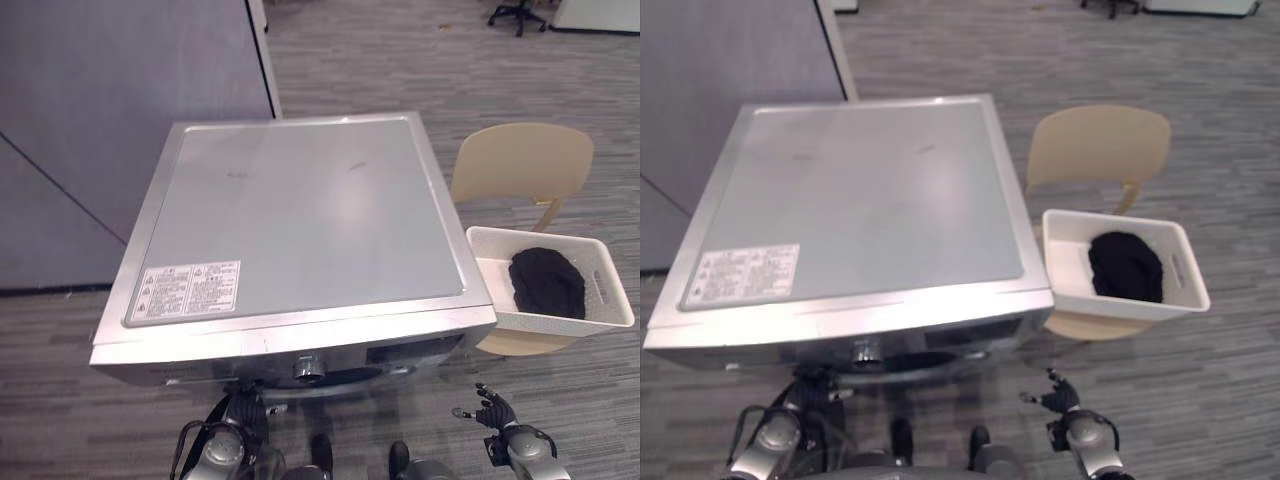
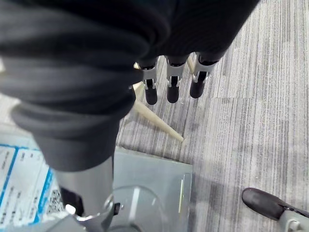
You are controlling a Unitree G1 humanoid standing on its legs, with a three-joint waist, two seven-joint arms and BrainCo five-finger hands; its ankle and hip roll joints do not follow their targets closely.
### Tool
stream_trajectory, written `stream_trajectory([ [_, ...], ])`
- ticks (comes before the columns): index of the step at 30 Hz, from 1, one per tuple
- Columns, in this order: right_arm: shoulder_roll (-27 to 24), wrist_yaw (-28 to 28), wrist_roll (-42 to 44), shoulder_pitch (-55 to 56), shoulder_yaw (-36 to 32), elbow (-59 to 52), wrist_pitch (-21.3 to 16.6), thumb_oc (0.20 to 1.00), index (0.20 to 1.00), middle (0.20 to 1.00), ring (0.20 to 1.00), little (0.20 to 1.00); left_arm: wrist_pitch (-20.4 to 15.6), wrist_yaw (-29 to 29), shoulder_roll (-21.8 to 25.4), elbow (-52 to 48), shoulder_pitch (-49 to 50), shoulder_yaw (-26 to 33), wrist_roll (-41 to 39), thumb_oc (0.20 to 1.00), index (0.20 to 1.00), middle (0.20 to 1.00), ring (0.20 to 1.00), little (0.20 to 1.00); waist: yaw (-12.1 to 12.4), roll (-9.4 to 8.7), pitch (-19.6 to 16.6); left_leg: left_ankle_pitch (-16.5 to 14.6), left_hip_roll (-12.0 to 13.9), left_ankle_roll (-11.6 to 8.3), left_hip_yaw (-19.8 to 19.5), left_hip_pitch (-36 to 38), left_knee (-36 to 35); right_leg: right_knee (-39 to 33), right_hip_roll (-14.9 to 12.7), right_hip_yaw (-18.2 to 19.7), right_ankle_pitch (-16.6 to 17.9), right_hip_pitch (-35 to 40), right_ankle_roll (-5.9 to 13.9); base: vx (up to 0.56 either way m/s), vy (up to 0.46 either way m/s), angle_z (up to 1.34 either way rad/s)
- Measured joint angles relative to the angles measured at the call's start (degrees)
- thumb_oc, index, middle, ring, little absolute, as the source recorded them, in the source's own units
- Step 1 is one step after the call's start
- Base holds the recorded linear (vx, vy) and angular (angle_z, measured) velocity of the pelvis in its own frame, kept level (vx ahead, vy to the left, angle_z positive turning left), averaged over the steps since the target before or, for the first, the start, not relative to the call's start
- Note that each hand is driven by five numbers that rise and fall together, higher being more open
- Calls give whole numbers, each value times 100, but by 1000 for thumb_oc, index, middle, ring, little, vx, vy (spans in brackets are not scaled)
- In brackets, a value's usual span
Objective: Grab the laundry basket,head to the washer,open it,put in the laundry and shut it.
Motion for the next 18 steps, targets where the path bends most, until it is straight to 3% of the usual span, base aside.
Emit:
stream_trajectory([
  [4,23,4,5,-146,29,347,3,1000,1000,1000,1000,1000,77,-64,-11,52,16,-73,-2,1000,1000,1000,1000,1000,63,54,-45,4,20,-6,-52,17,96,-131,55,294,146,-12,-33,-45,4,-39],
  [6,-32,-8,2,-246,35,560,-6,1000,1000,1000,1000,1000,123,-52,-92,281,-16,-281,-8,1000,1000,1000,1000,1000,183,8,-55,-24,-171,-44,-1209,-143,454,-121,-4,705,291,-52,-54,25,45,-86],
  [8,-120,-11,2,-226,24,592,-2,1000,1000,1000,1000,1000,112,-82,-191,292,21,-332,-6,1000,1000,1000,1000,1000,132,93,-89,-64,-80,-131,-1462,-62,258,-159,52,791,350,-117,8,9,84,-41],
  [9,-127,-12,2,-209,17,653,5,1000,1000,1000,1000,1000,113,-81,-234,335,10,-373,-6,1000,1000,1000,1000,1000,65,206,-153,-117,-36,-153,-1394,27,105,-194,99,844,381,-116,27,-66,109,-36],
  [10,-53,-13,-2,-208,34,667,22,1000,1000,1000,1000,1000,102,-100,-236,357,-29,-527,2,1000,1000,1000,1000,1000,-45,151,-154,-162,0,-175,-1169,66,-37,-159,162,1023,473,-280,100,-109,137,-85],
  [11,16,4,-2,-276,30,722,24,1000,1000,1000,1000,1000,37,-128,-192,354,-64,-682,9,1000,1000,1000,1000,1000,44,63,-176,-167,-16,-170,-891,95,-152,-71,168,1238,479,-506,126,-121,78,-108],
  [14,52,-8,-3,-299,64,568,29,1000,1000,1000,1000,1000,24,-277,-227,218,-391,-1005,34,1000,1000,1000,1000,1000,-110,-160,-157,-106,-189,-75,-434,-17,-174,-112,84,1684,826,-867,317,-147,32,-118],
  [15,78,-12,-4,-328,126,413,26,1000,1000,1000,1000,1000,-4,-327,-214,-41,-623,-1129,31,1000,1000,1000,1000,1000,-144,-296,-124,-142,-289,34,-35,-46,-161,-188,35,1783,1167,-1125,462,-169,-38,-159],
  [16,107,-16,-7,-404,193,382,27,1000,1000,1000,1000,1000,2,-341,-215,2,-659,-1095,32,1000,1000,1000,1000,1000,-154,-326,-128,-185,-270,114,136,-91,-153,-265,-35,1682,1126,-1182,514,-163,-67,-157],
  [17,130,-33,-10,-365,237,308,29,1000,1000,1000,1000,1000,-5,-338,-206,-47,-752,-1111,30,1000,1000,1000,1000,1000,-251,-368,-94,-167,-248,177,484,-191,-84,-301,-166,1368,1032,-1316,464,-147,-94,-116],
  [18,161,-18,-10,-365,271,252,66,1000,1000,1000,1000,1000,-20,-336,-167,-181,-783,-1108,28,1000,1000,1000,1000,1000,-190,-352,-77,-149,-179,176,707,-268,-70,-136,-205,906,905,-1574,512,-99,-103,-151],
])
